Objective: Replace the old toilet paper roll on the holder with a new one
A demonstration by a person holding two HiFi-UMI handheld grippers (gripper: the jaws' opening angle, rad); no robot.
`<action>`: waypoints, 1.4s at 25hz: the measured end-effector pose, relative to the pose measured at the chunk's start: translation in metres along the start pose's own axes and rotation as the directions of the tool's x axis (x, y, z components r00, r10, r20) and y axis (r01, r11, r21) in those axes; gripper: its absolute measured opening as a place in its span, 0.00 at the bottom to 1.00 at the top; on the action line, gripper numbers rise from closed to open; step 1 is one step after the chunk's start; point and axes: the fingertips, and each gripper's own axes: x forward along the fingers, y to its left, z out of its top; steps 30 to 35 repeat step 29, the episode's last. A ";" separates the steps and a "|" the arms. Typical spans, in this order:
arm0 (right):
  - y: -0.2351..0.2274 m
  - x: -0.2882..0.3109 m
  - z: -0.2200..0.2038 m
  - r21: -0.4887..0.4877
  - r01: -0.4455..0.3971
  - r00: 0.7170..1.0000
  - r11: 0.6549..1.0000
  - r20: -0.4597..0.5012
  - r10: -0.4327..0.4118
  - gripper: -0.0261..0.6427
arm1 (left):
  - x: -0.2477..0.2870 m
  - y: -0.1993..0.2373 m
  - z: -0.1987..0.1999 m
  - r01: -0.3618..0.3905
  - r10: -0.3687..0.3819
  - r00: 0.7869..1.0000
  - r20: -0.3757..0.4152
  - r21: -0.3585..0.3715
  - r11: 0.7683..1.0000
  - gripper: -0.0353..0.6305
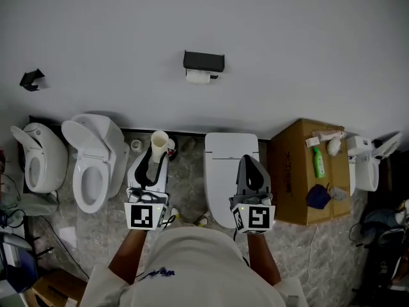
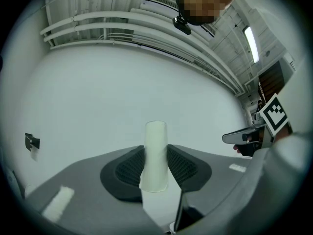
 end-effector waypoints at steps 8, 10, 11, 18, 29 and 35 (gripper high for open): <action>-0.003 0.005 0.000 0.001 -0.009 1.000 1.000 0.000 0.009 0.04 | 0.005 0.002 0.001 -0.002 0.002 1.000 -0.017 0.012 1.000 0.28; -0.002 0.005 -0.001 0.001 -0.012 1.000 1.000 -0.003 0.012 0.04 | 0.004 0.001 0.000 0.000 0.000 1.000 -0.014 0.009 1.000 0.28; -0.001 0.005 -0.002 0.002 -0.014 1.000 1.000 -0.005 0.014 0.04 | 0.004 0.001 -0.001 0.002 -0.002 1.000 -0.013 0.008 1.000 0.28; 0.003 0.007 -0.007 0.006 -0.026 1.000 1.000 -0.015 0.026 0.04 | 0.003 0.001 -0.003 0.002 -0.002 1.000 -0.018 0.004 1.000 0.28; 0.022 0.014 -0.012 -0.003 -0.071 0.996 0.997 -0.049 0.071 0.04 | -0.001 0.017 -0.009 0.007 -0.006 0.999 -0.041 0.006 1.000 0.28; 0.022 0.014 -0.012 -0.003 -0.071 0.996 0.997 -0.049 0.071 0.04 | -0.001 0.017 -0.009 0.007 -0.006 0.999 -0.041 0.006 1.000 0.28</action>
